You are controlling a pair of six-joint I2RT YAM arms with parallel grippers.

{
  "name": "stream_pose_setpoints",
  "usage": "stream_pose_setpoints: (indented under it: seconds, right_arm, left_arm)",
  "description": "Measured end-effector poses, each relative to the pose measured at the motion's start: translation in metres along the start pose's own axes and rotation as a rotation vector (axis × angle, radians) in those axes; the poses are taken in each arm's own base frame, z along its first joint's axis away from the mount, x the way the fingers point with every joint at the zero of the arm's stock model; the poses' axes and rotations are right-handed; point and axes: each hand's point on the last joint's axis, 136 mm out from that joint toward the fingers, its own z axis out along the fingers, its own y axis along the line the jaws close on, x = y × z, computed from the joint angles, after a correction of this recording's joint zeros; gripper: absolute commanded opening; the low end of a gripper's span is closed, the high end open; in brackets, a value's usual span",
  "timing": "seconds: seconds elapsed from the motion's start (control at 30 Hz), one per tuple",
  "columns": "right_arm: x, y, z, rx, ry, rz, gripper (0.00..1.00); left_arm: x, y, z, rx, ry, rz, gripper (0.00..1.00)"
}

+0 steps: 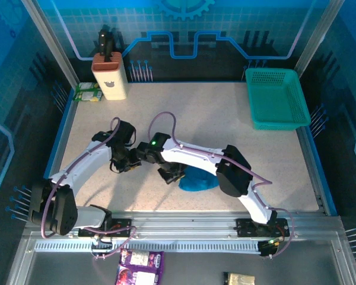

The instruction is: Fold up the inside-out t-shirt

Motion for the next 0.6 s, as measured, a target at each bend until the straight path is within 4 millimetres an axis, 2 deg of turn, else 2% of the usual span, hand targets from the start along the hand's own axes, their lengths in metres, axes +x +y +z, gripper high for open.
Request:
stream_pose_setpoints:
  seconds: [0.1, 0.17, 0.23, 0.27, 0.37, 0.43, 0.53, 0.6]
  right_arm:
    - [-0.018, 0.025, 0.013, -0.080, -0.015, 0.028, 0.03]
    - [-0.033, 0.042, 0.016, -0.143, -0.043, 0.051, 0.25]
    - [-0.044, 0.057, 0.014, -0.205, -0.075, 0.060, 0.43]
    - [-0.052, 0.066, 0.009, -0.248, -0.100, 0.061, 0.48]
    - [-0.067, 0.084, -0.010, -0.365, -0.170, 0.050, 0.52]
    - [-0.072, 0.089, -0.028, -0.462, -0.211, 0.048, 0.52]
    - [-0.065, 0.078, -0.058, -0.611, -0.256, 0.064, 0.52]
    - [-0.060, 0.058, -0.081, -0.712, -0.308, 0.092, 0.52]
  left_arm:
    - [0.001, 0.012, -0.001, -0.020, -0.008, -0.022, 0.20]
    - [0.004, 0.021, 0.000, -0.040, -0.003, -0.036, 0.21]
    - [0.007, 0.024, -0.001, -0.044, -0.001, -0.041, 0.22]
    - [0.007, 0.023, -0.002, -0.039, -0.006, -0.040, 0.23]
    - [0.006, 0.020, -0.008, -0.014, -0.029, -0.040, 0.25]
    - [0.005, 0.018, -0.013, 0.004, -0.047, -0.043, 0.25]
    - [0.005, 0.011, -0.021, 0.054, -0.064, -0.049, 0.24]
    - [0.007, 0.004, -0.023, 0.090, -0.062, -0.052, 0.22]
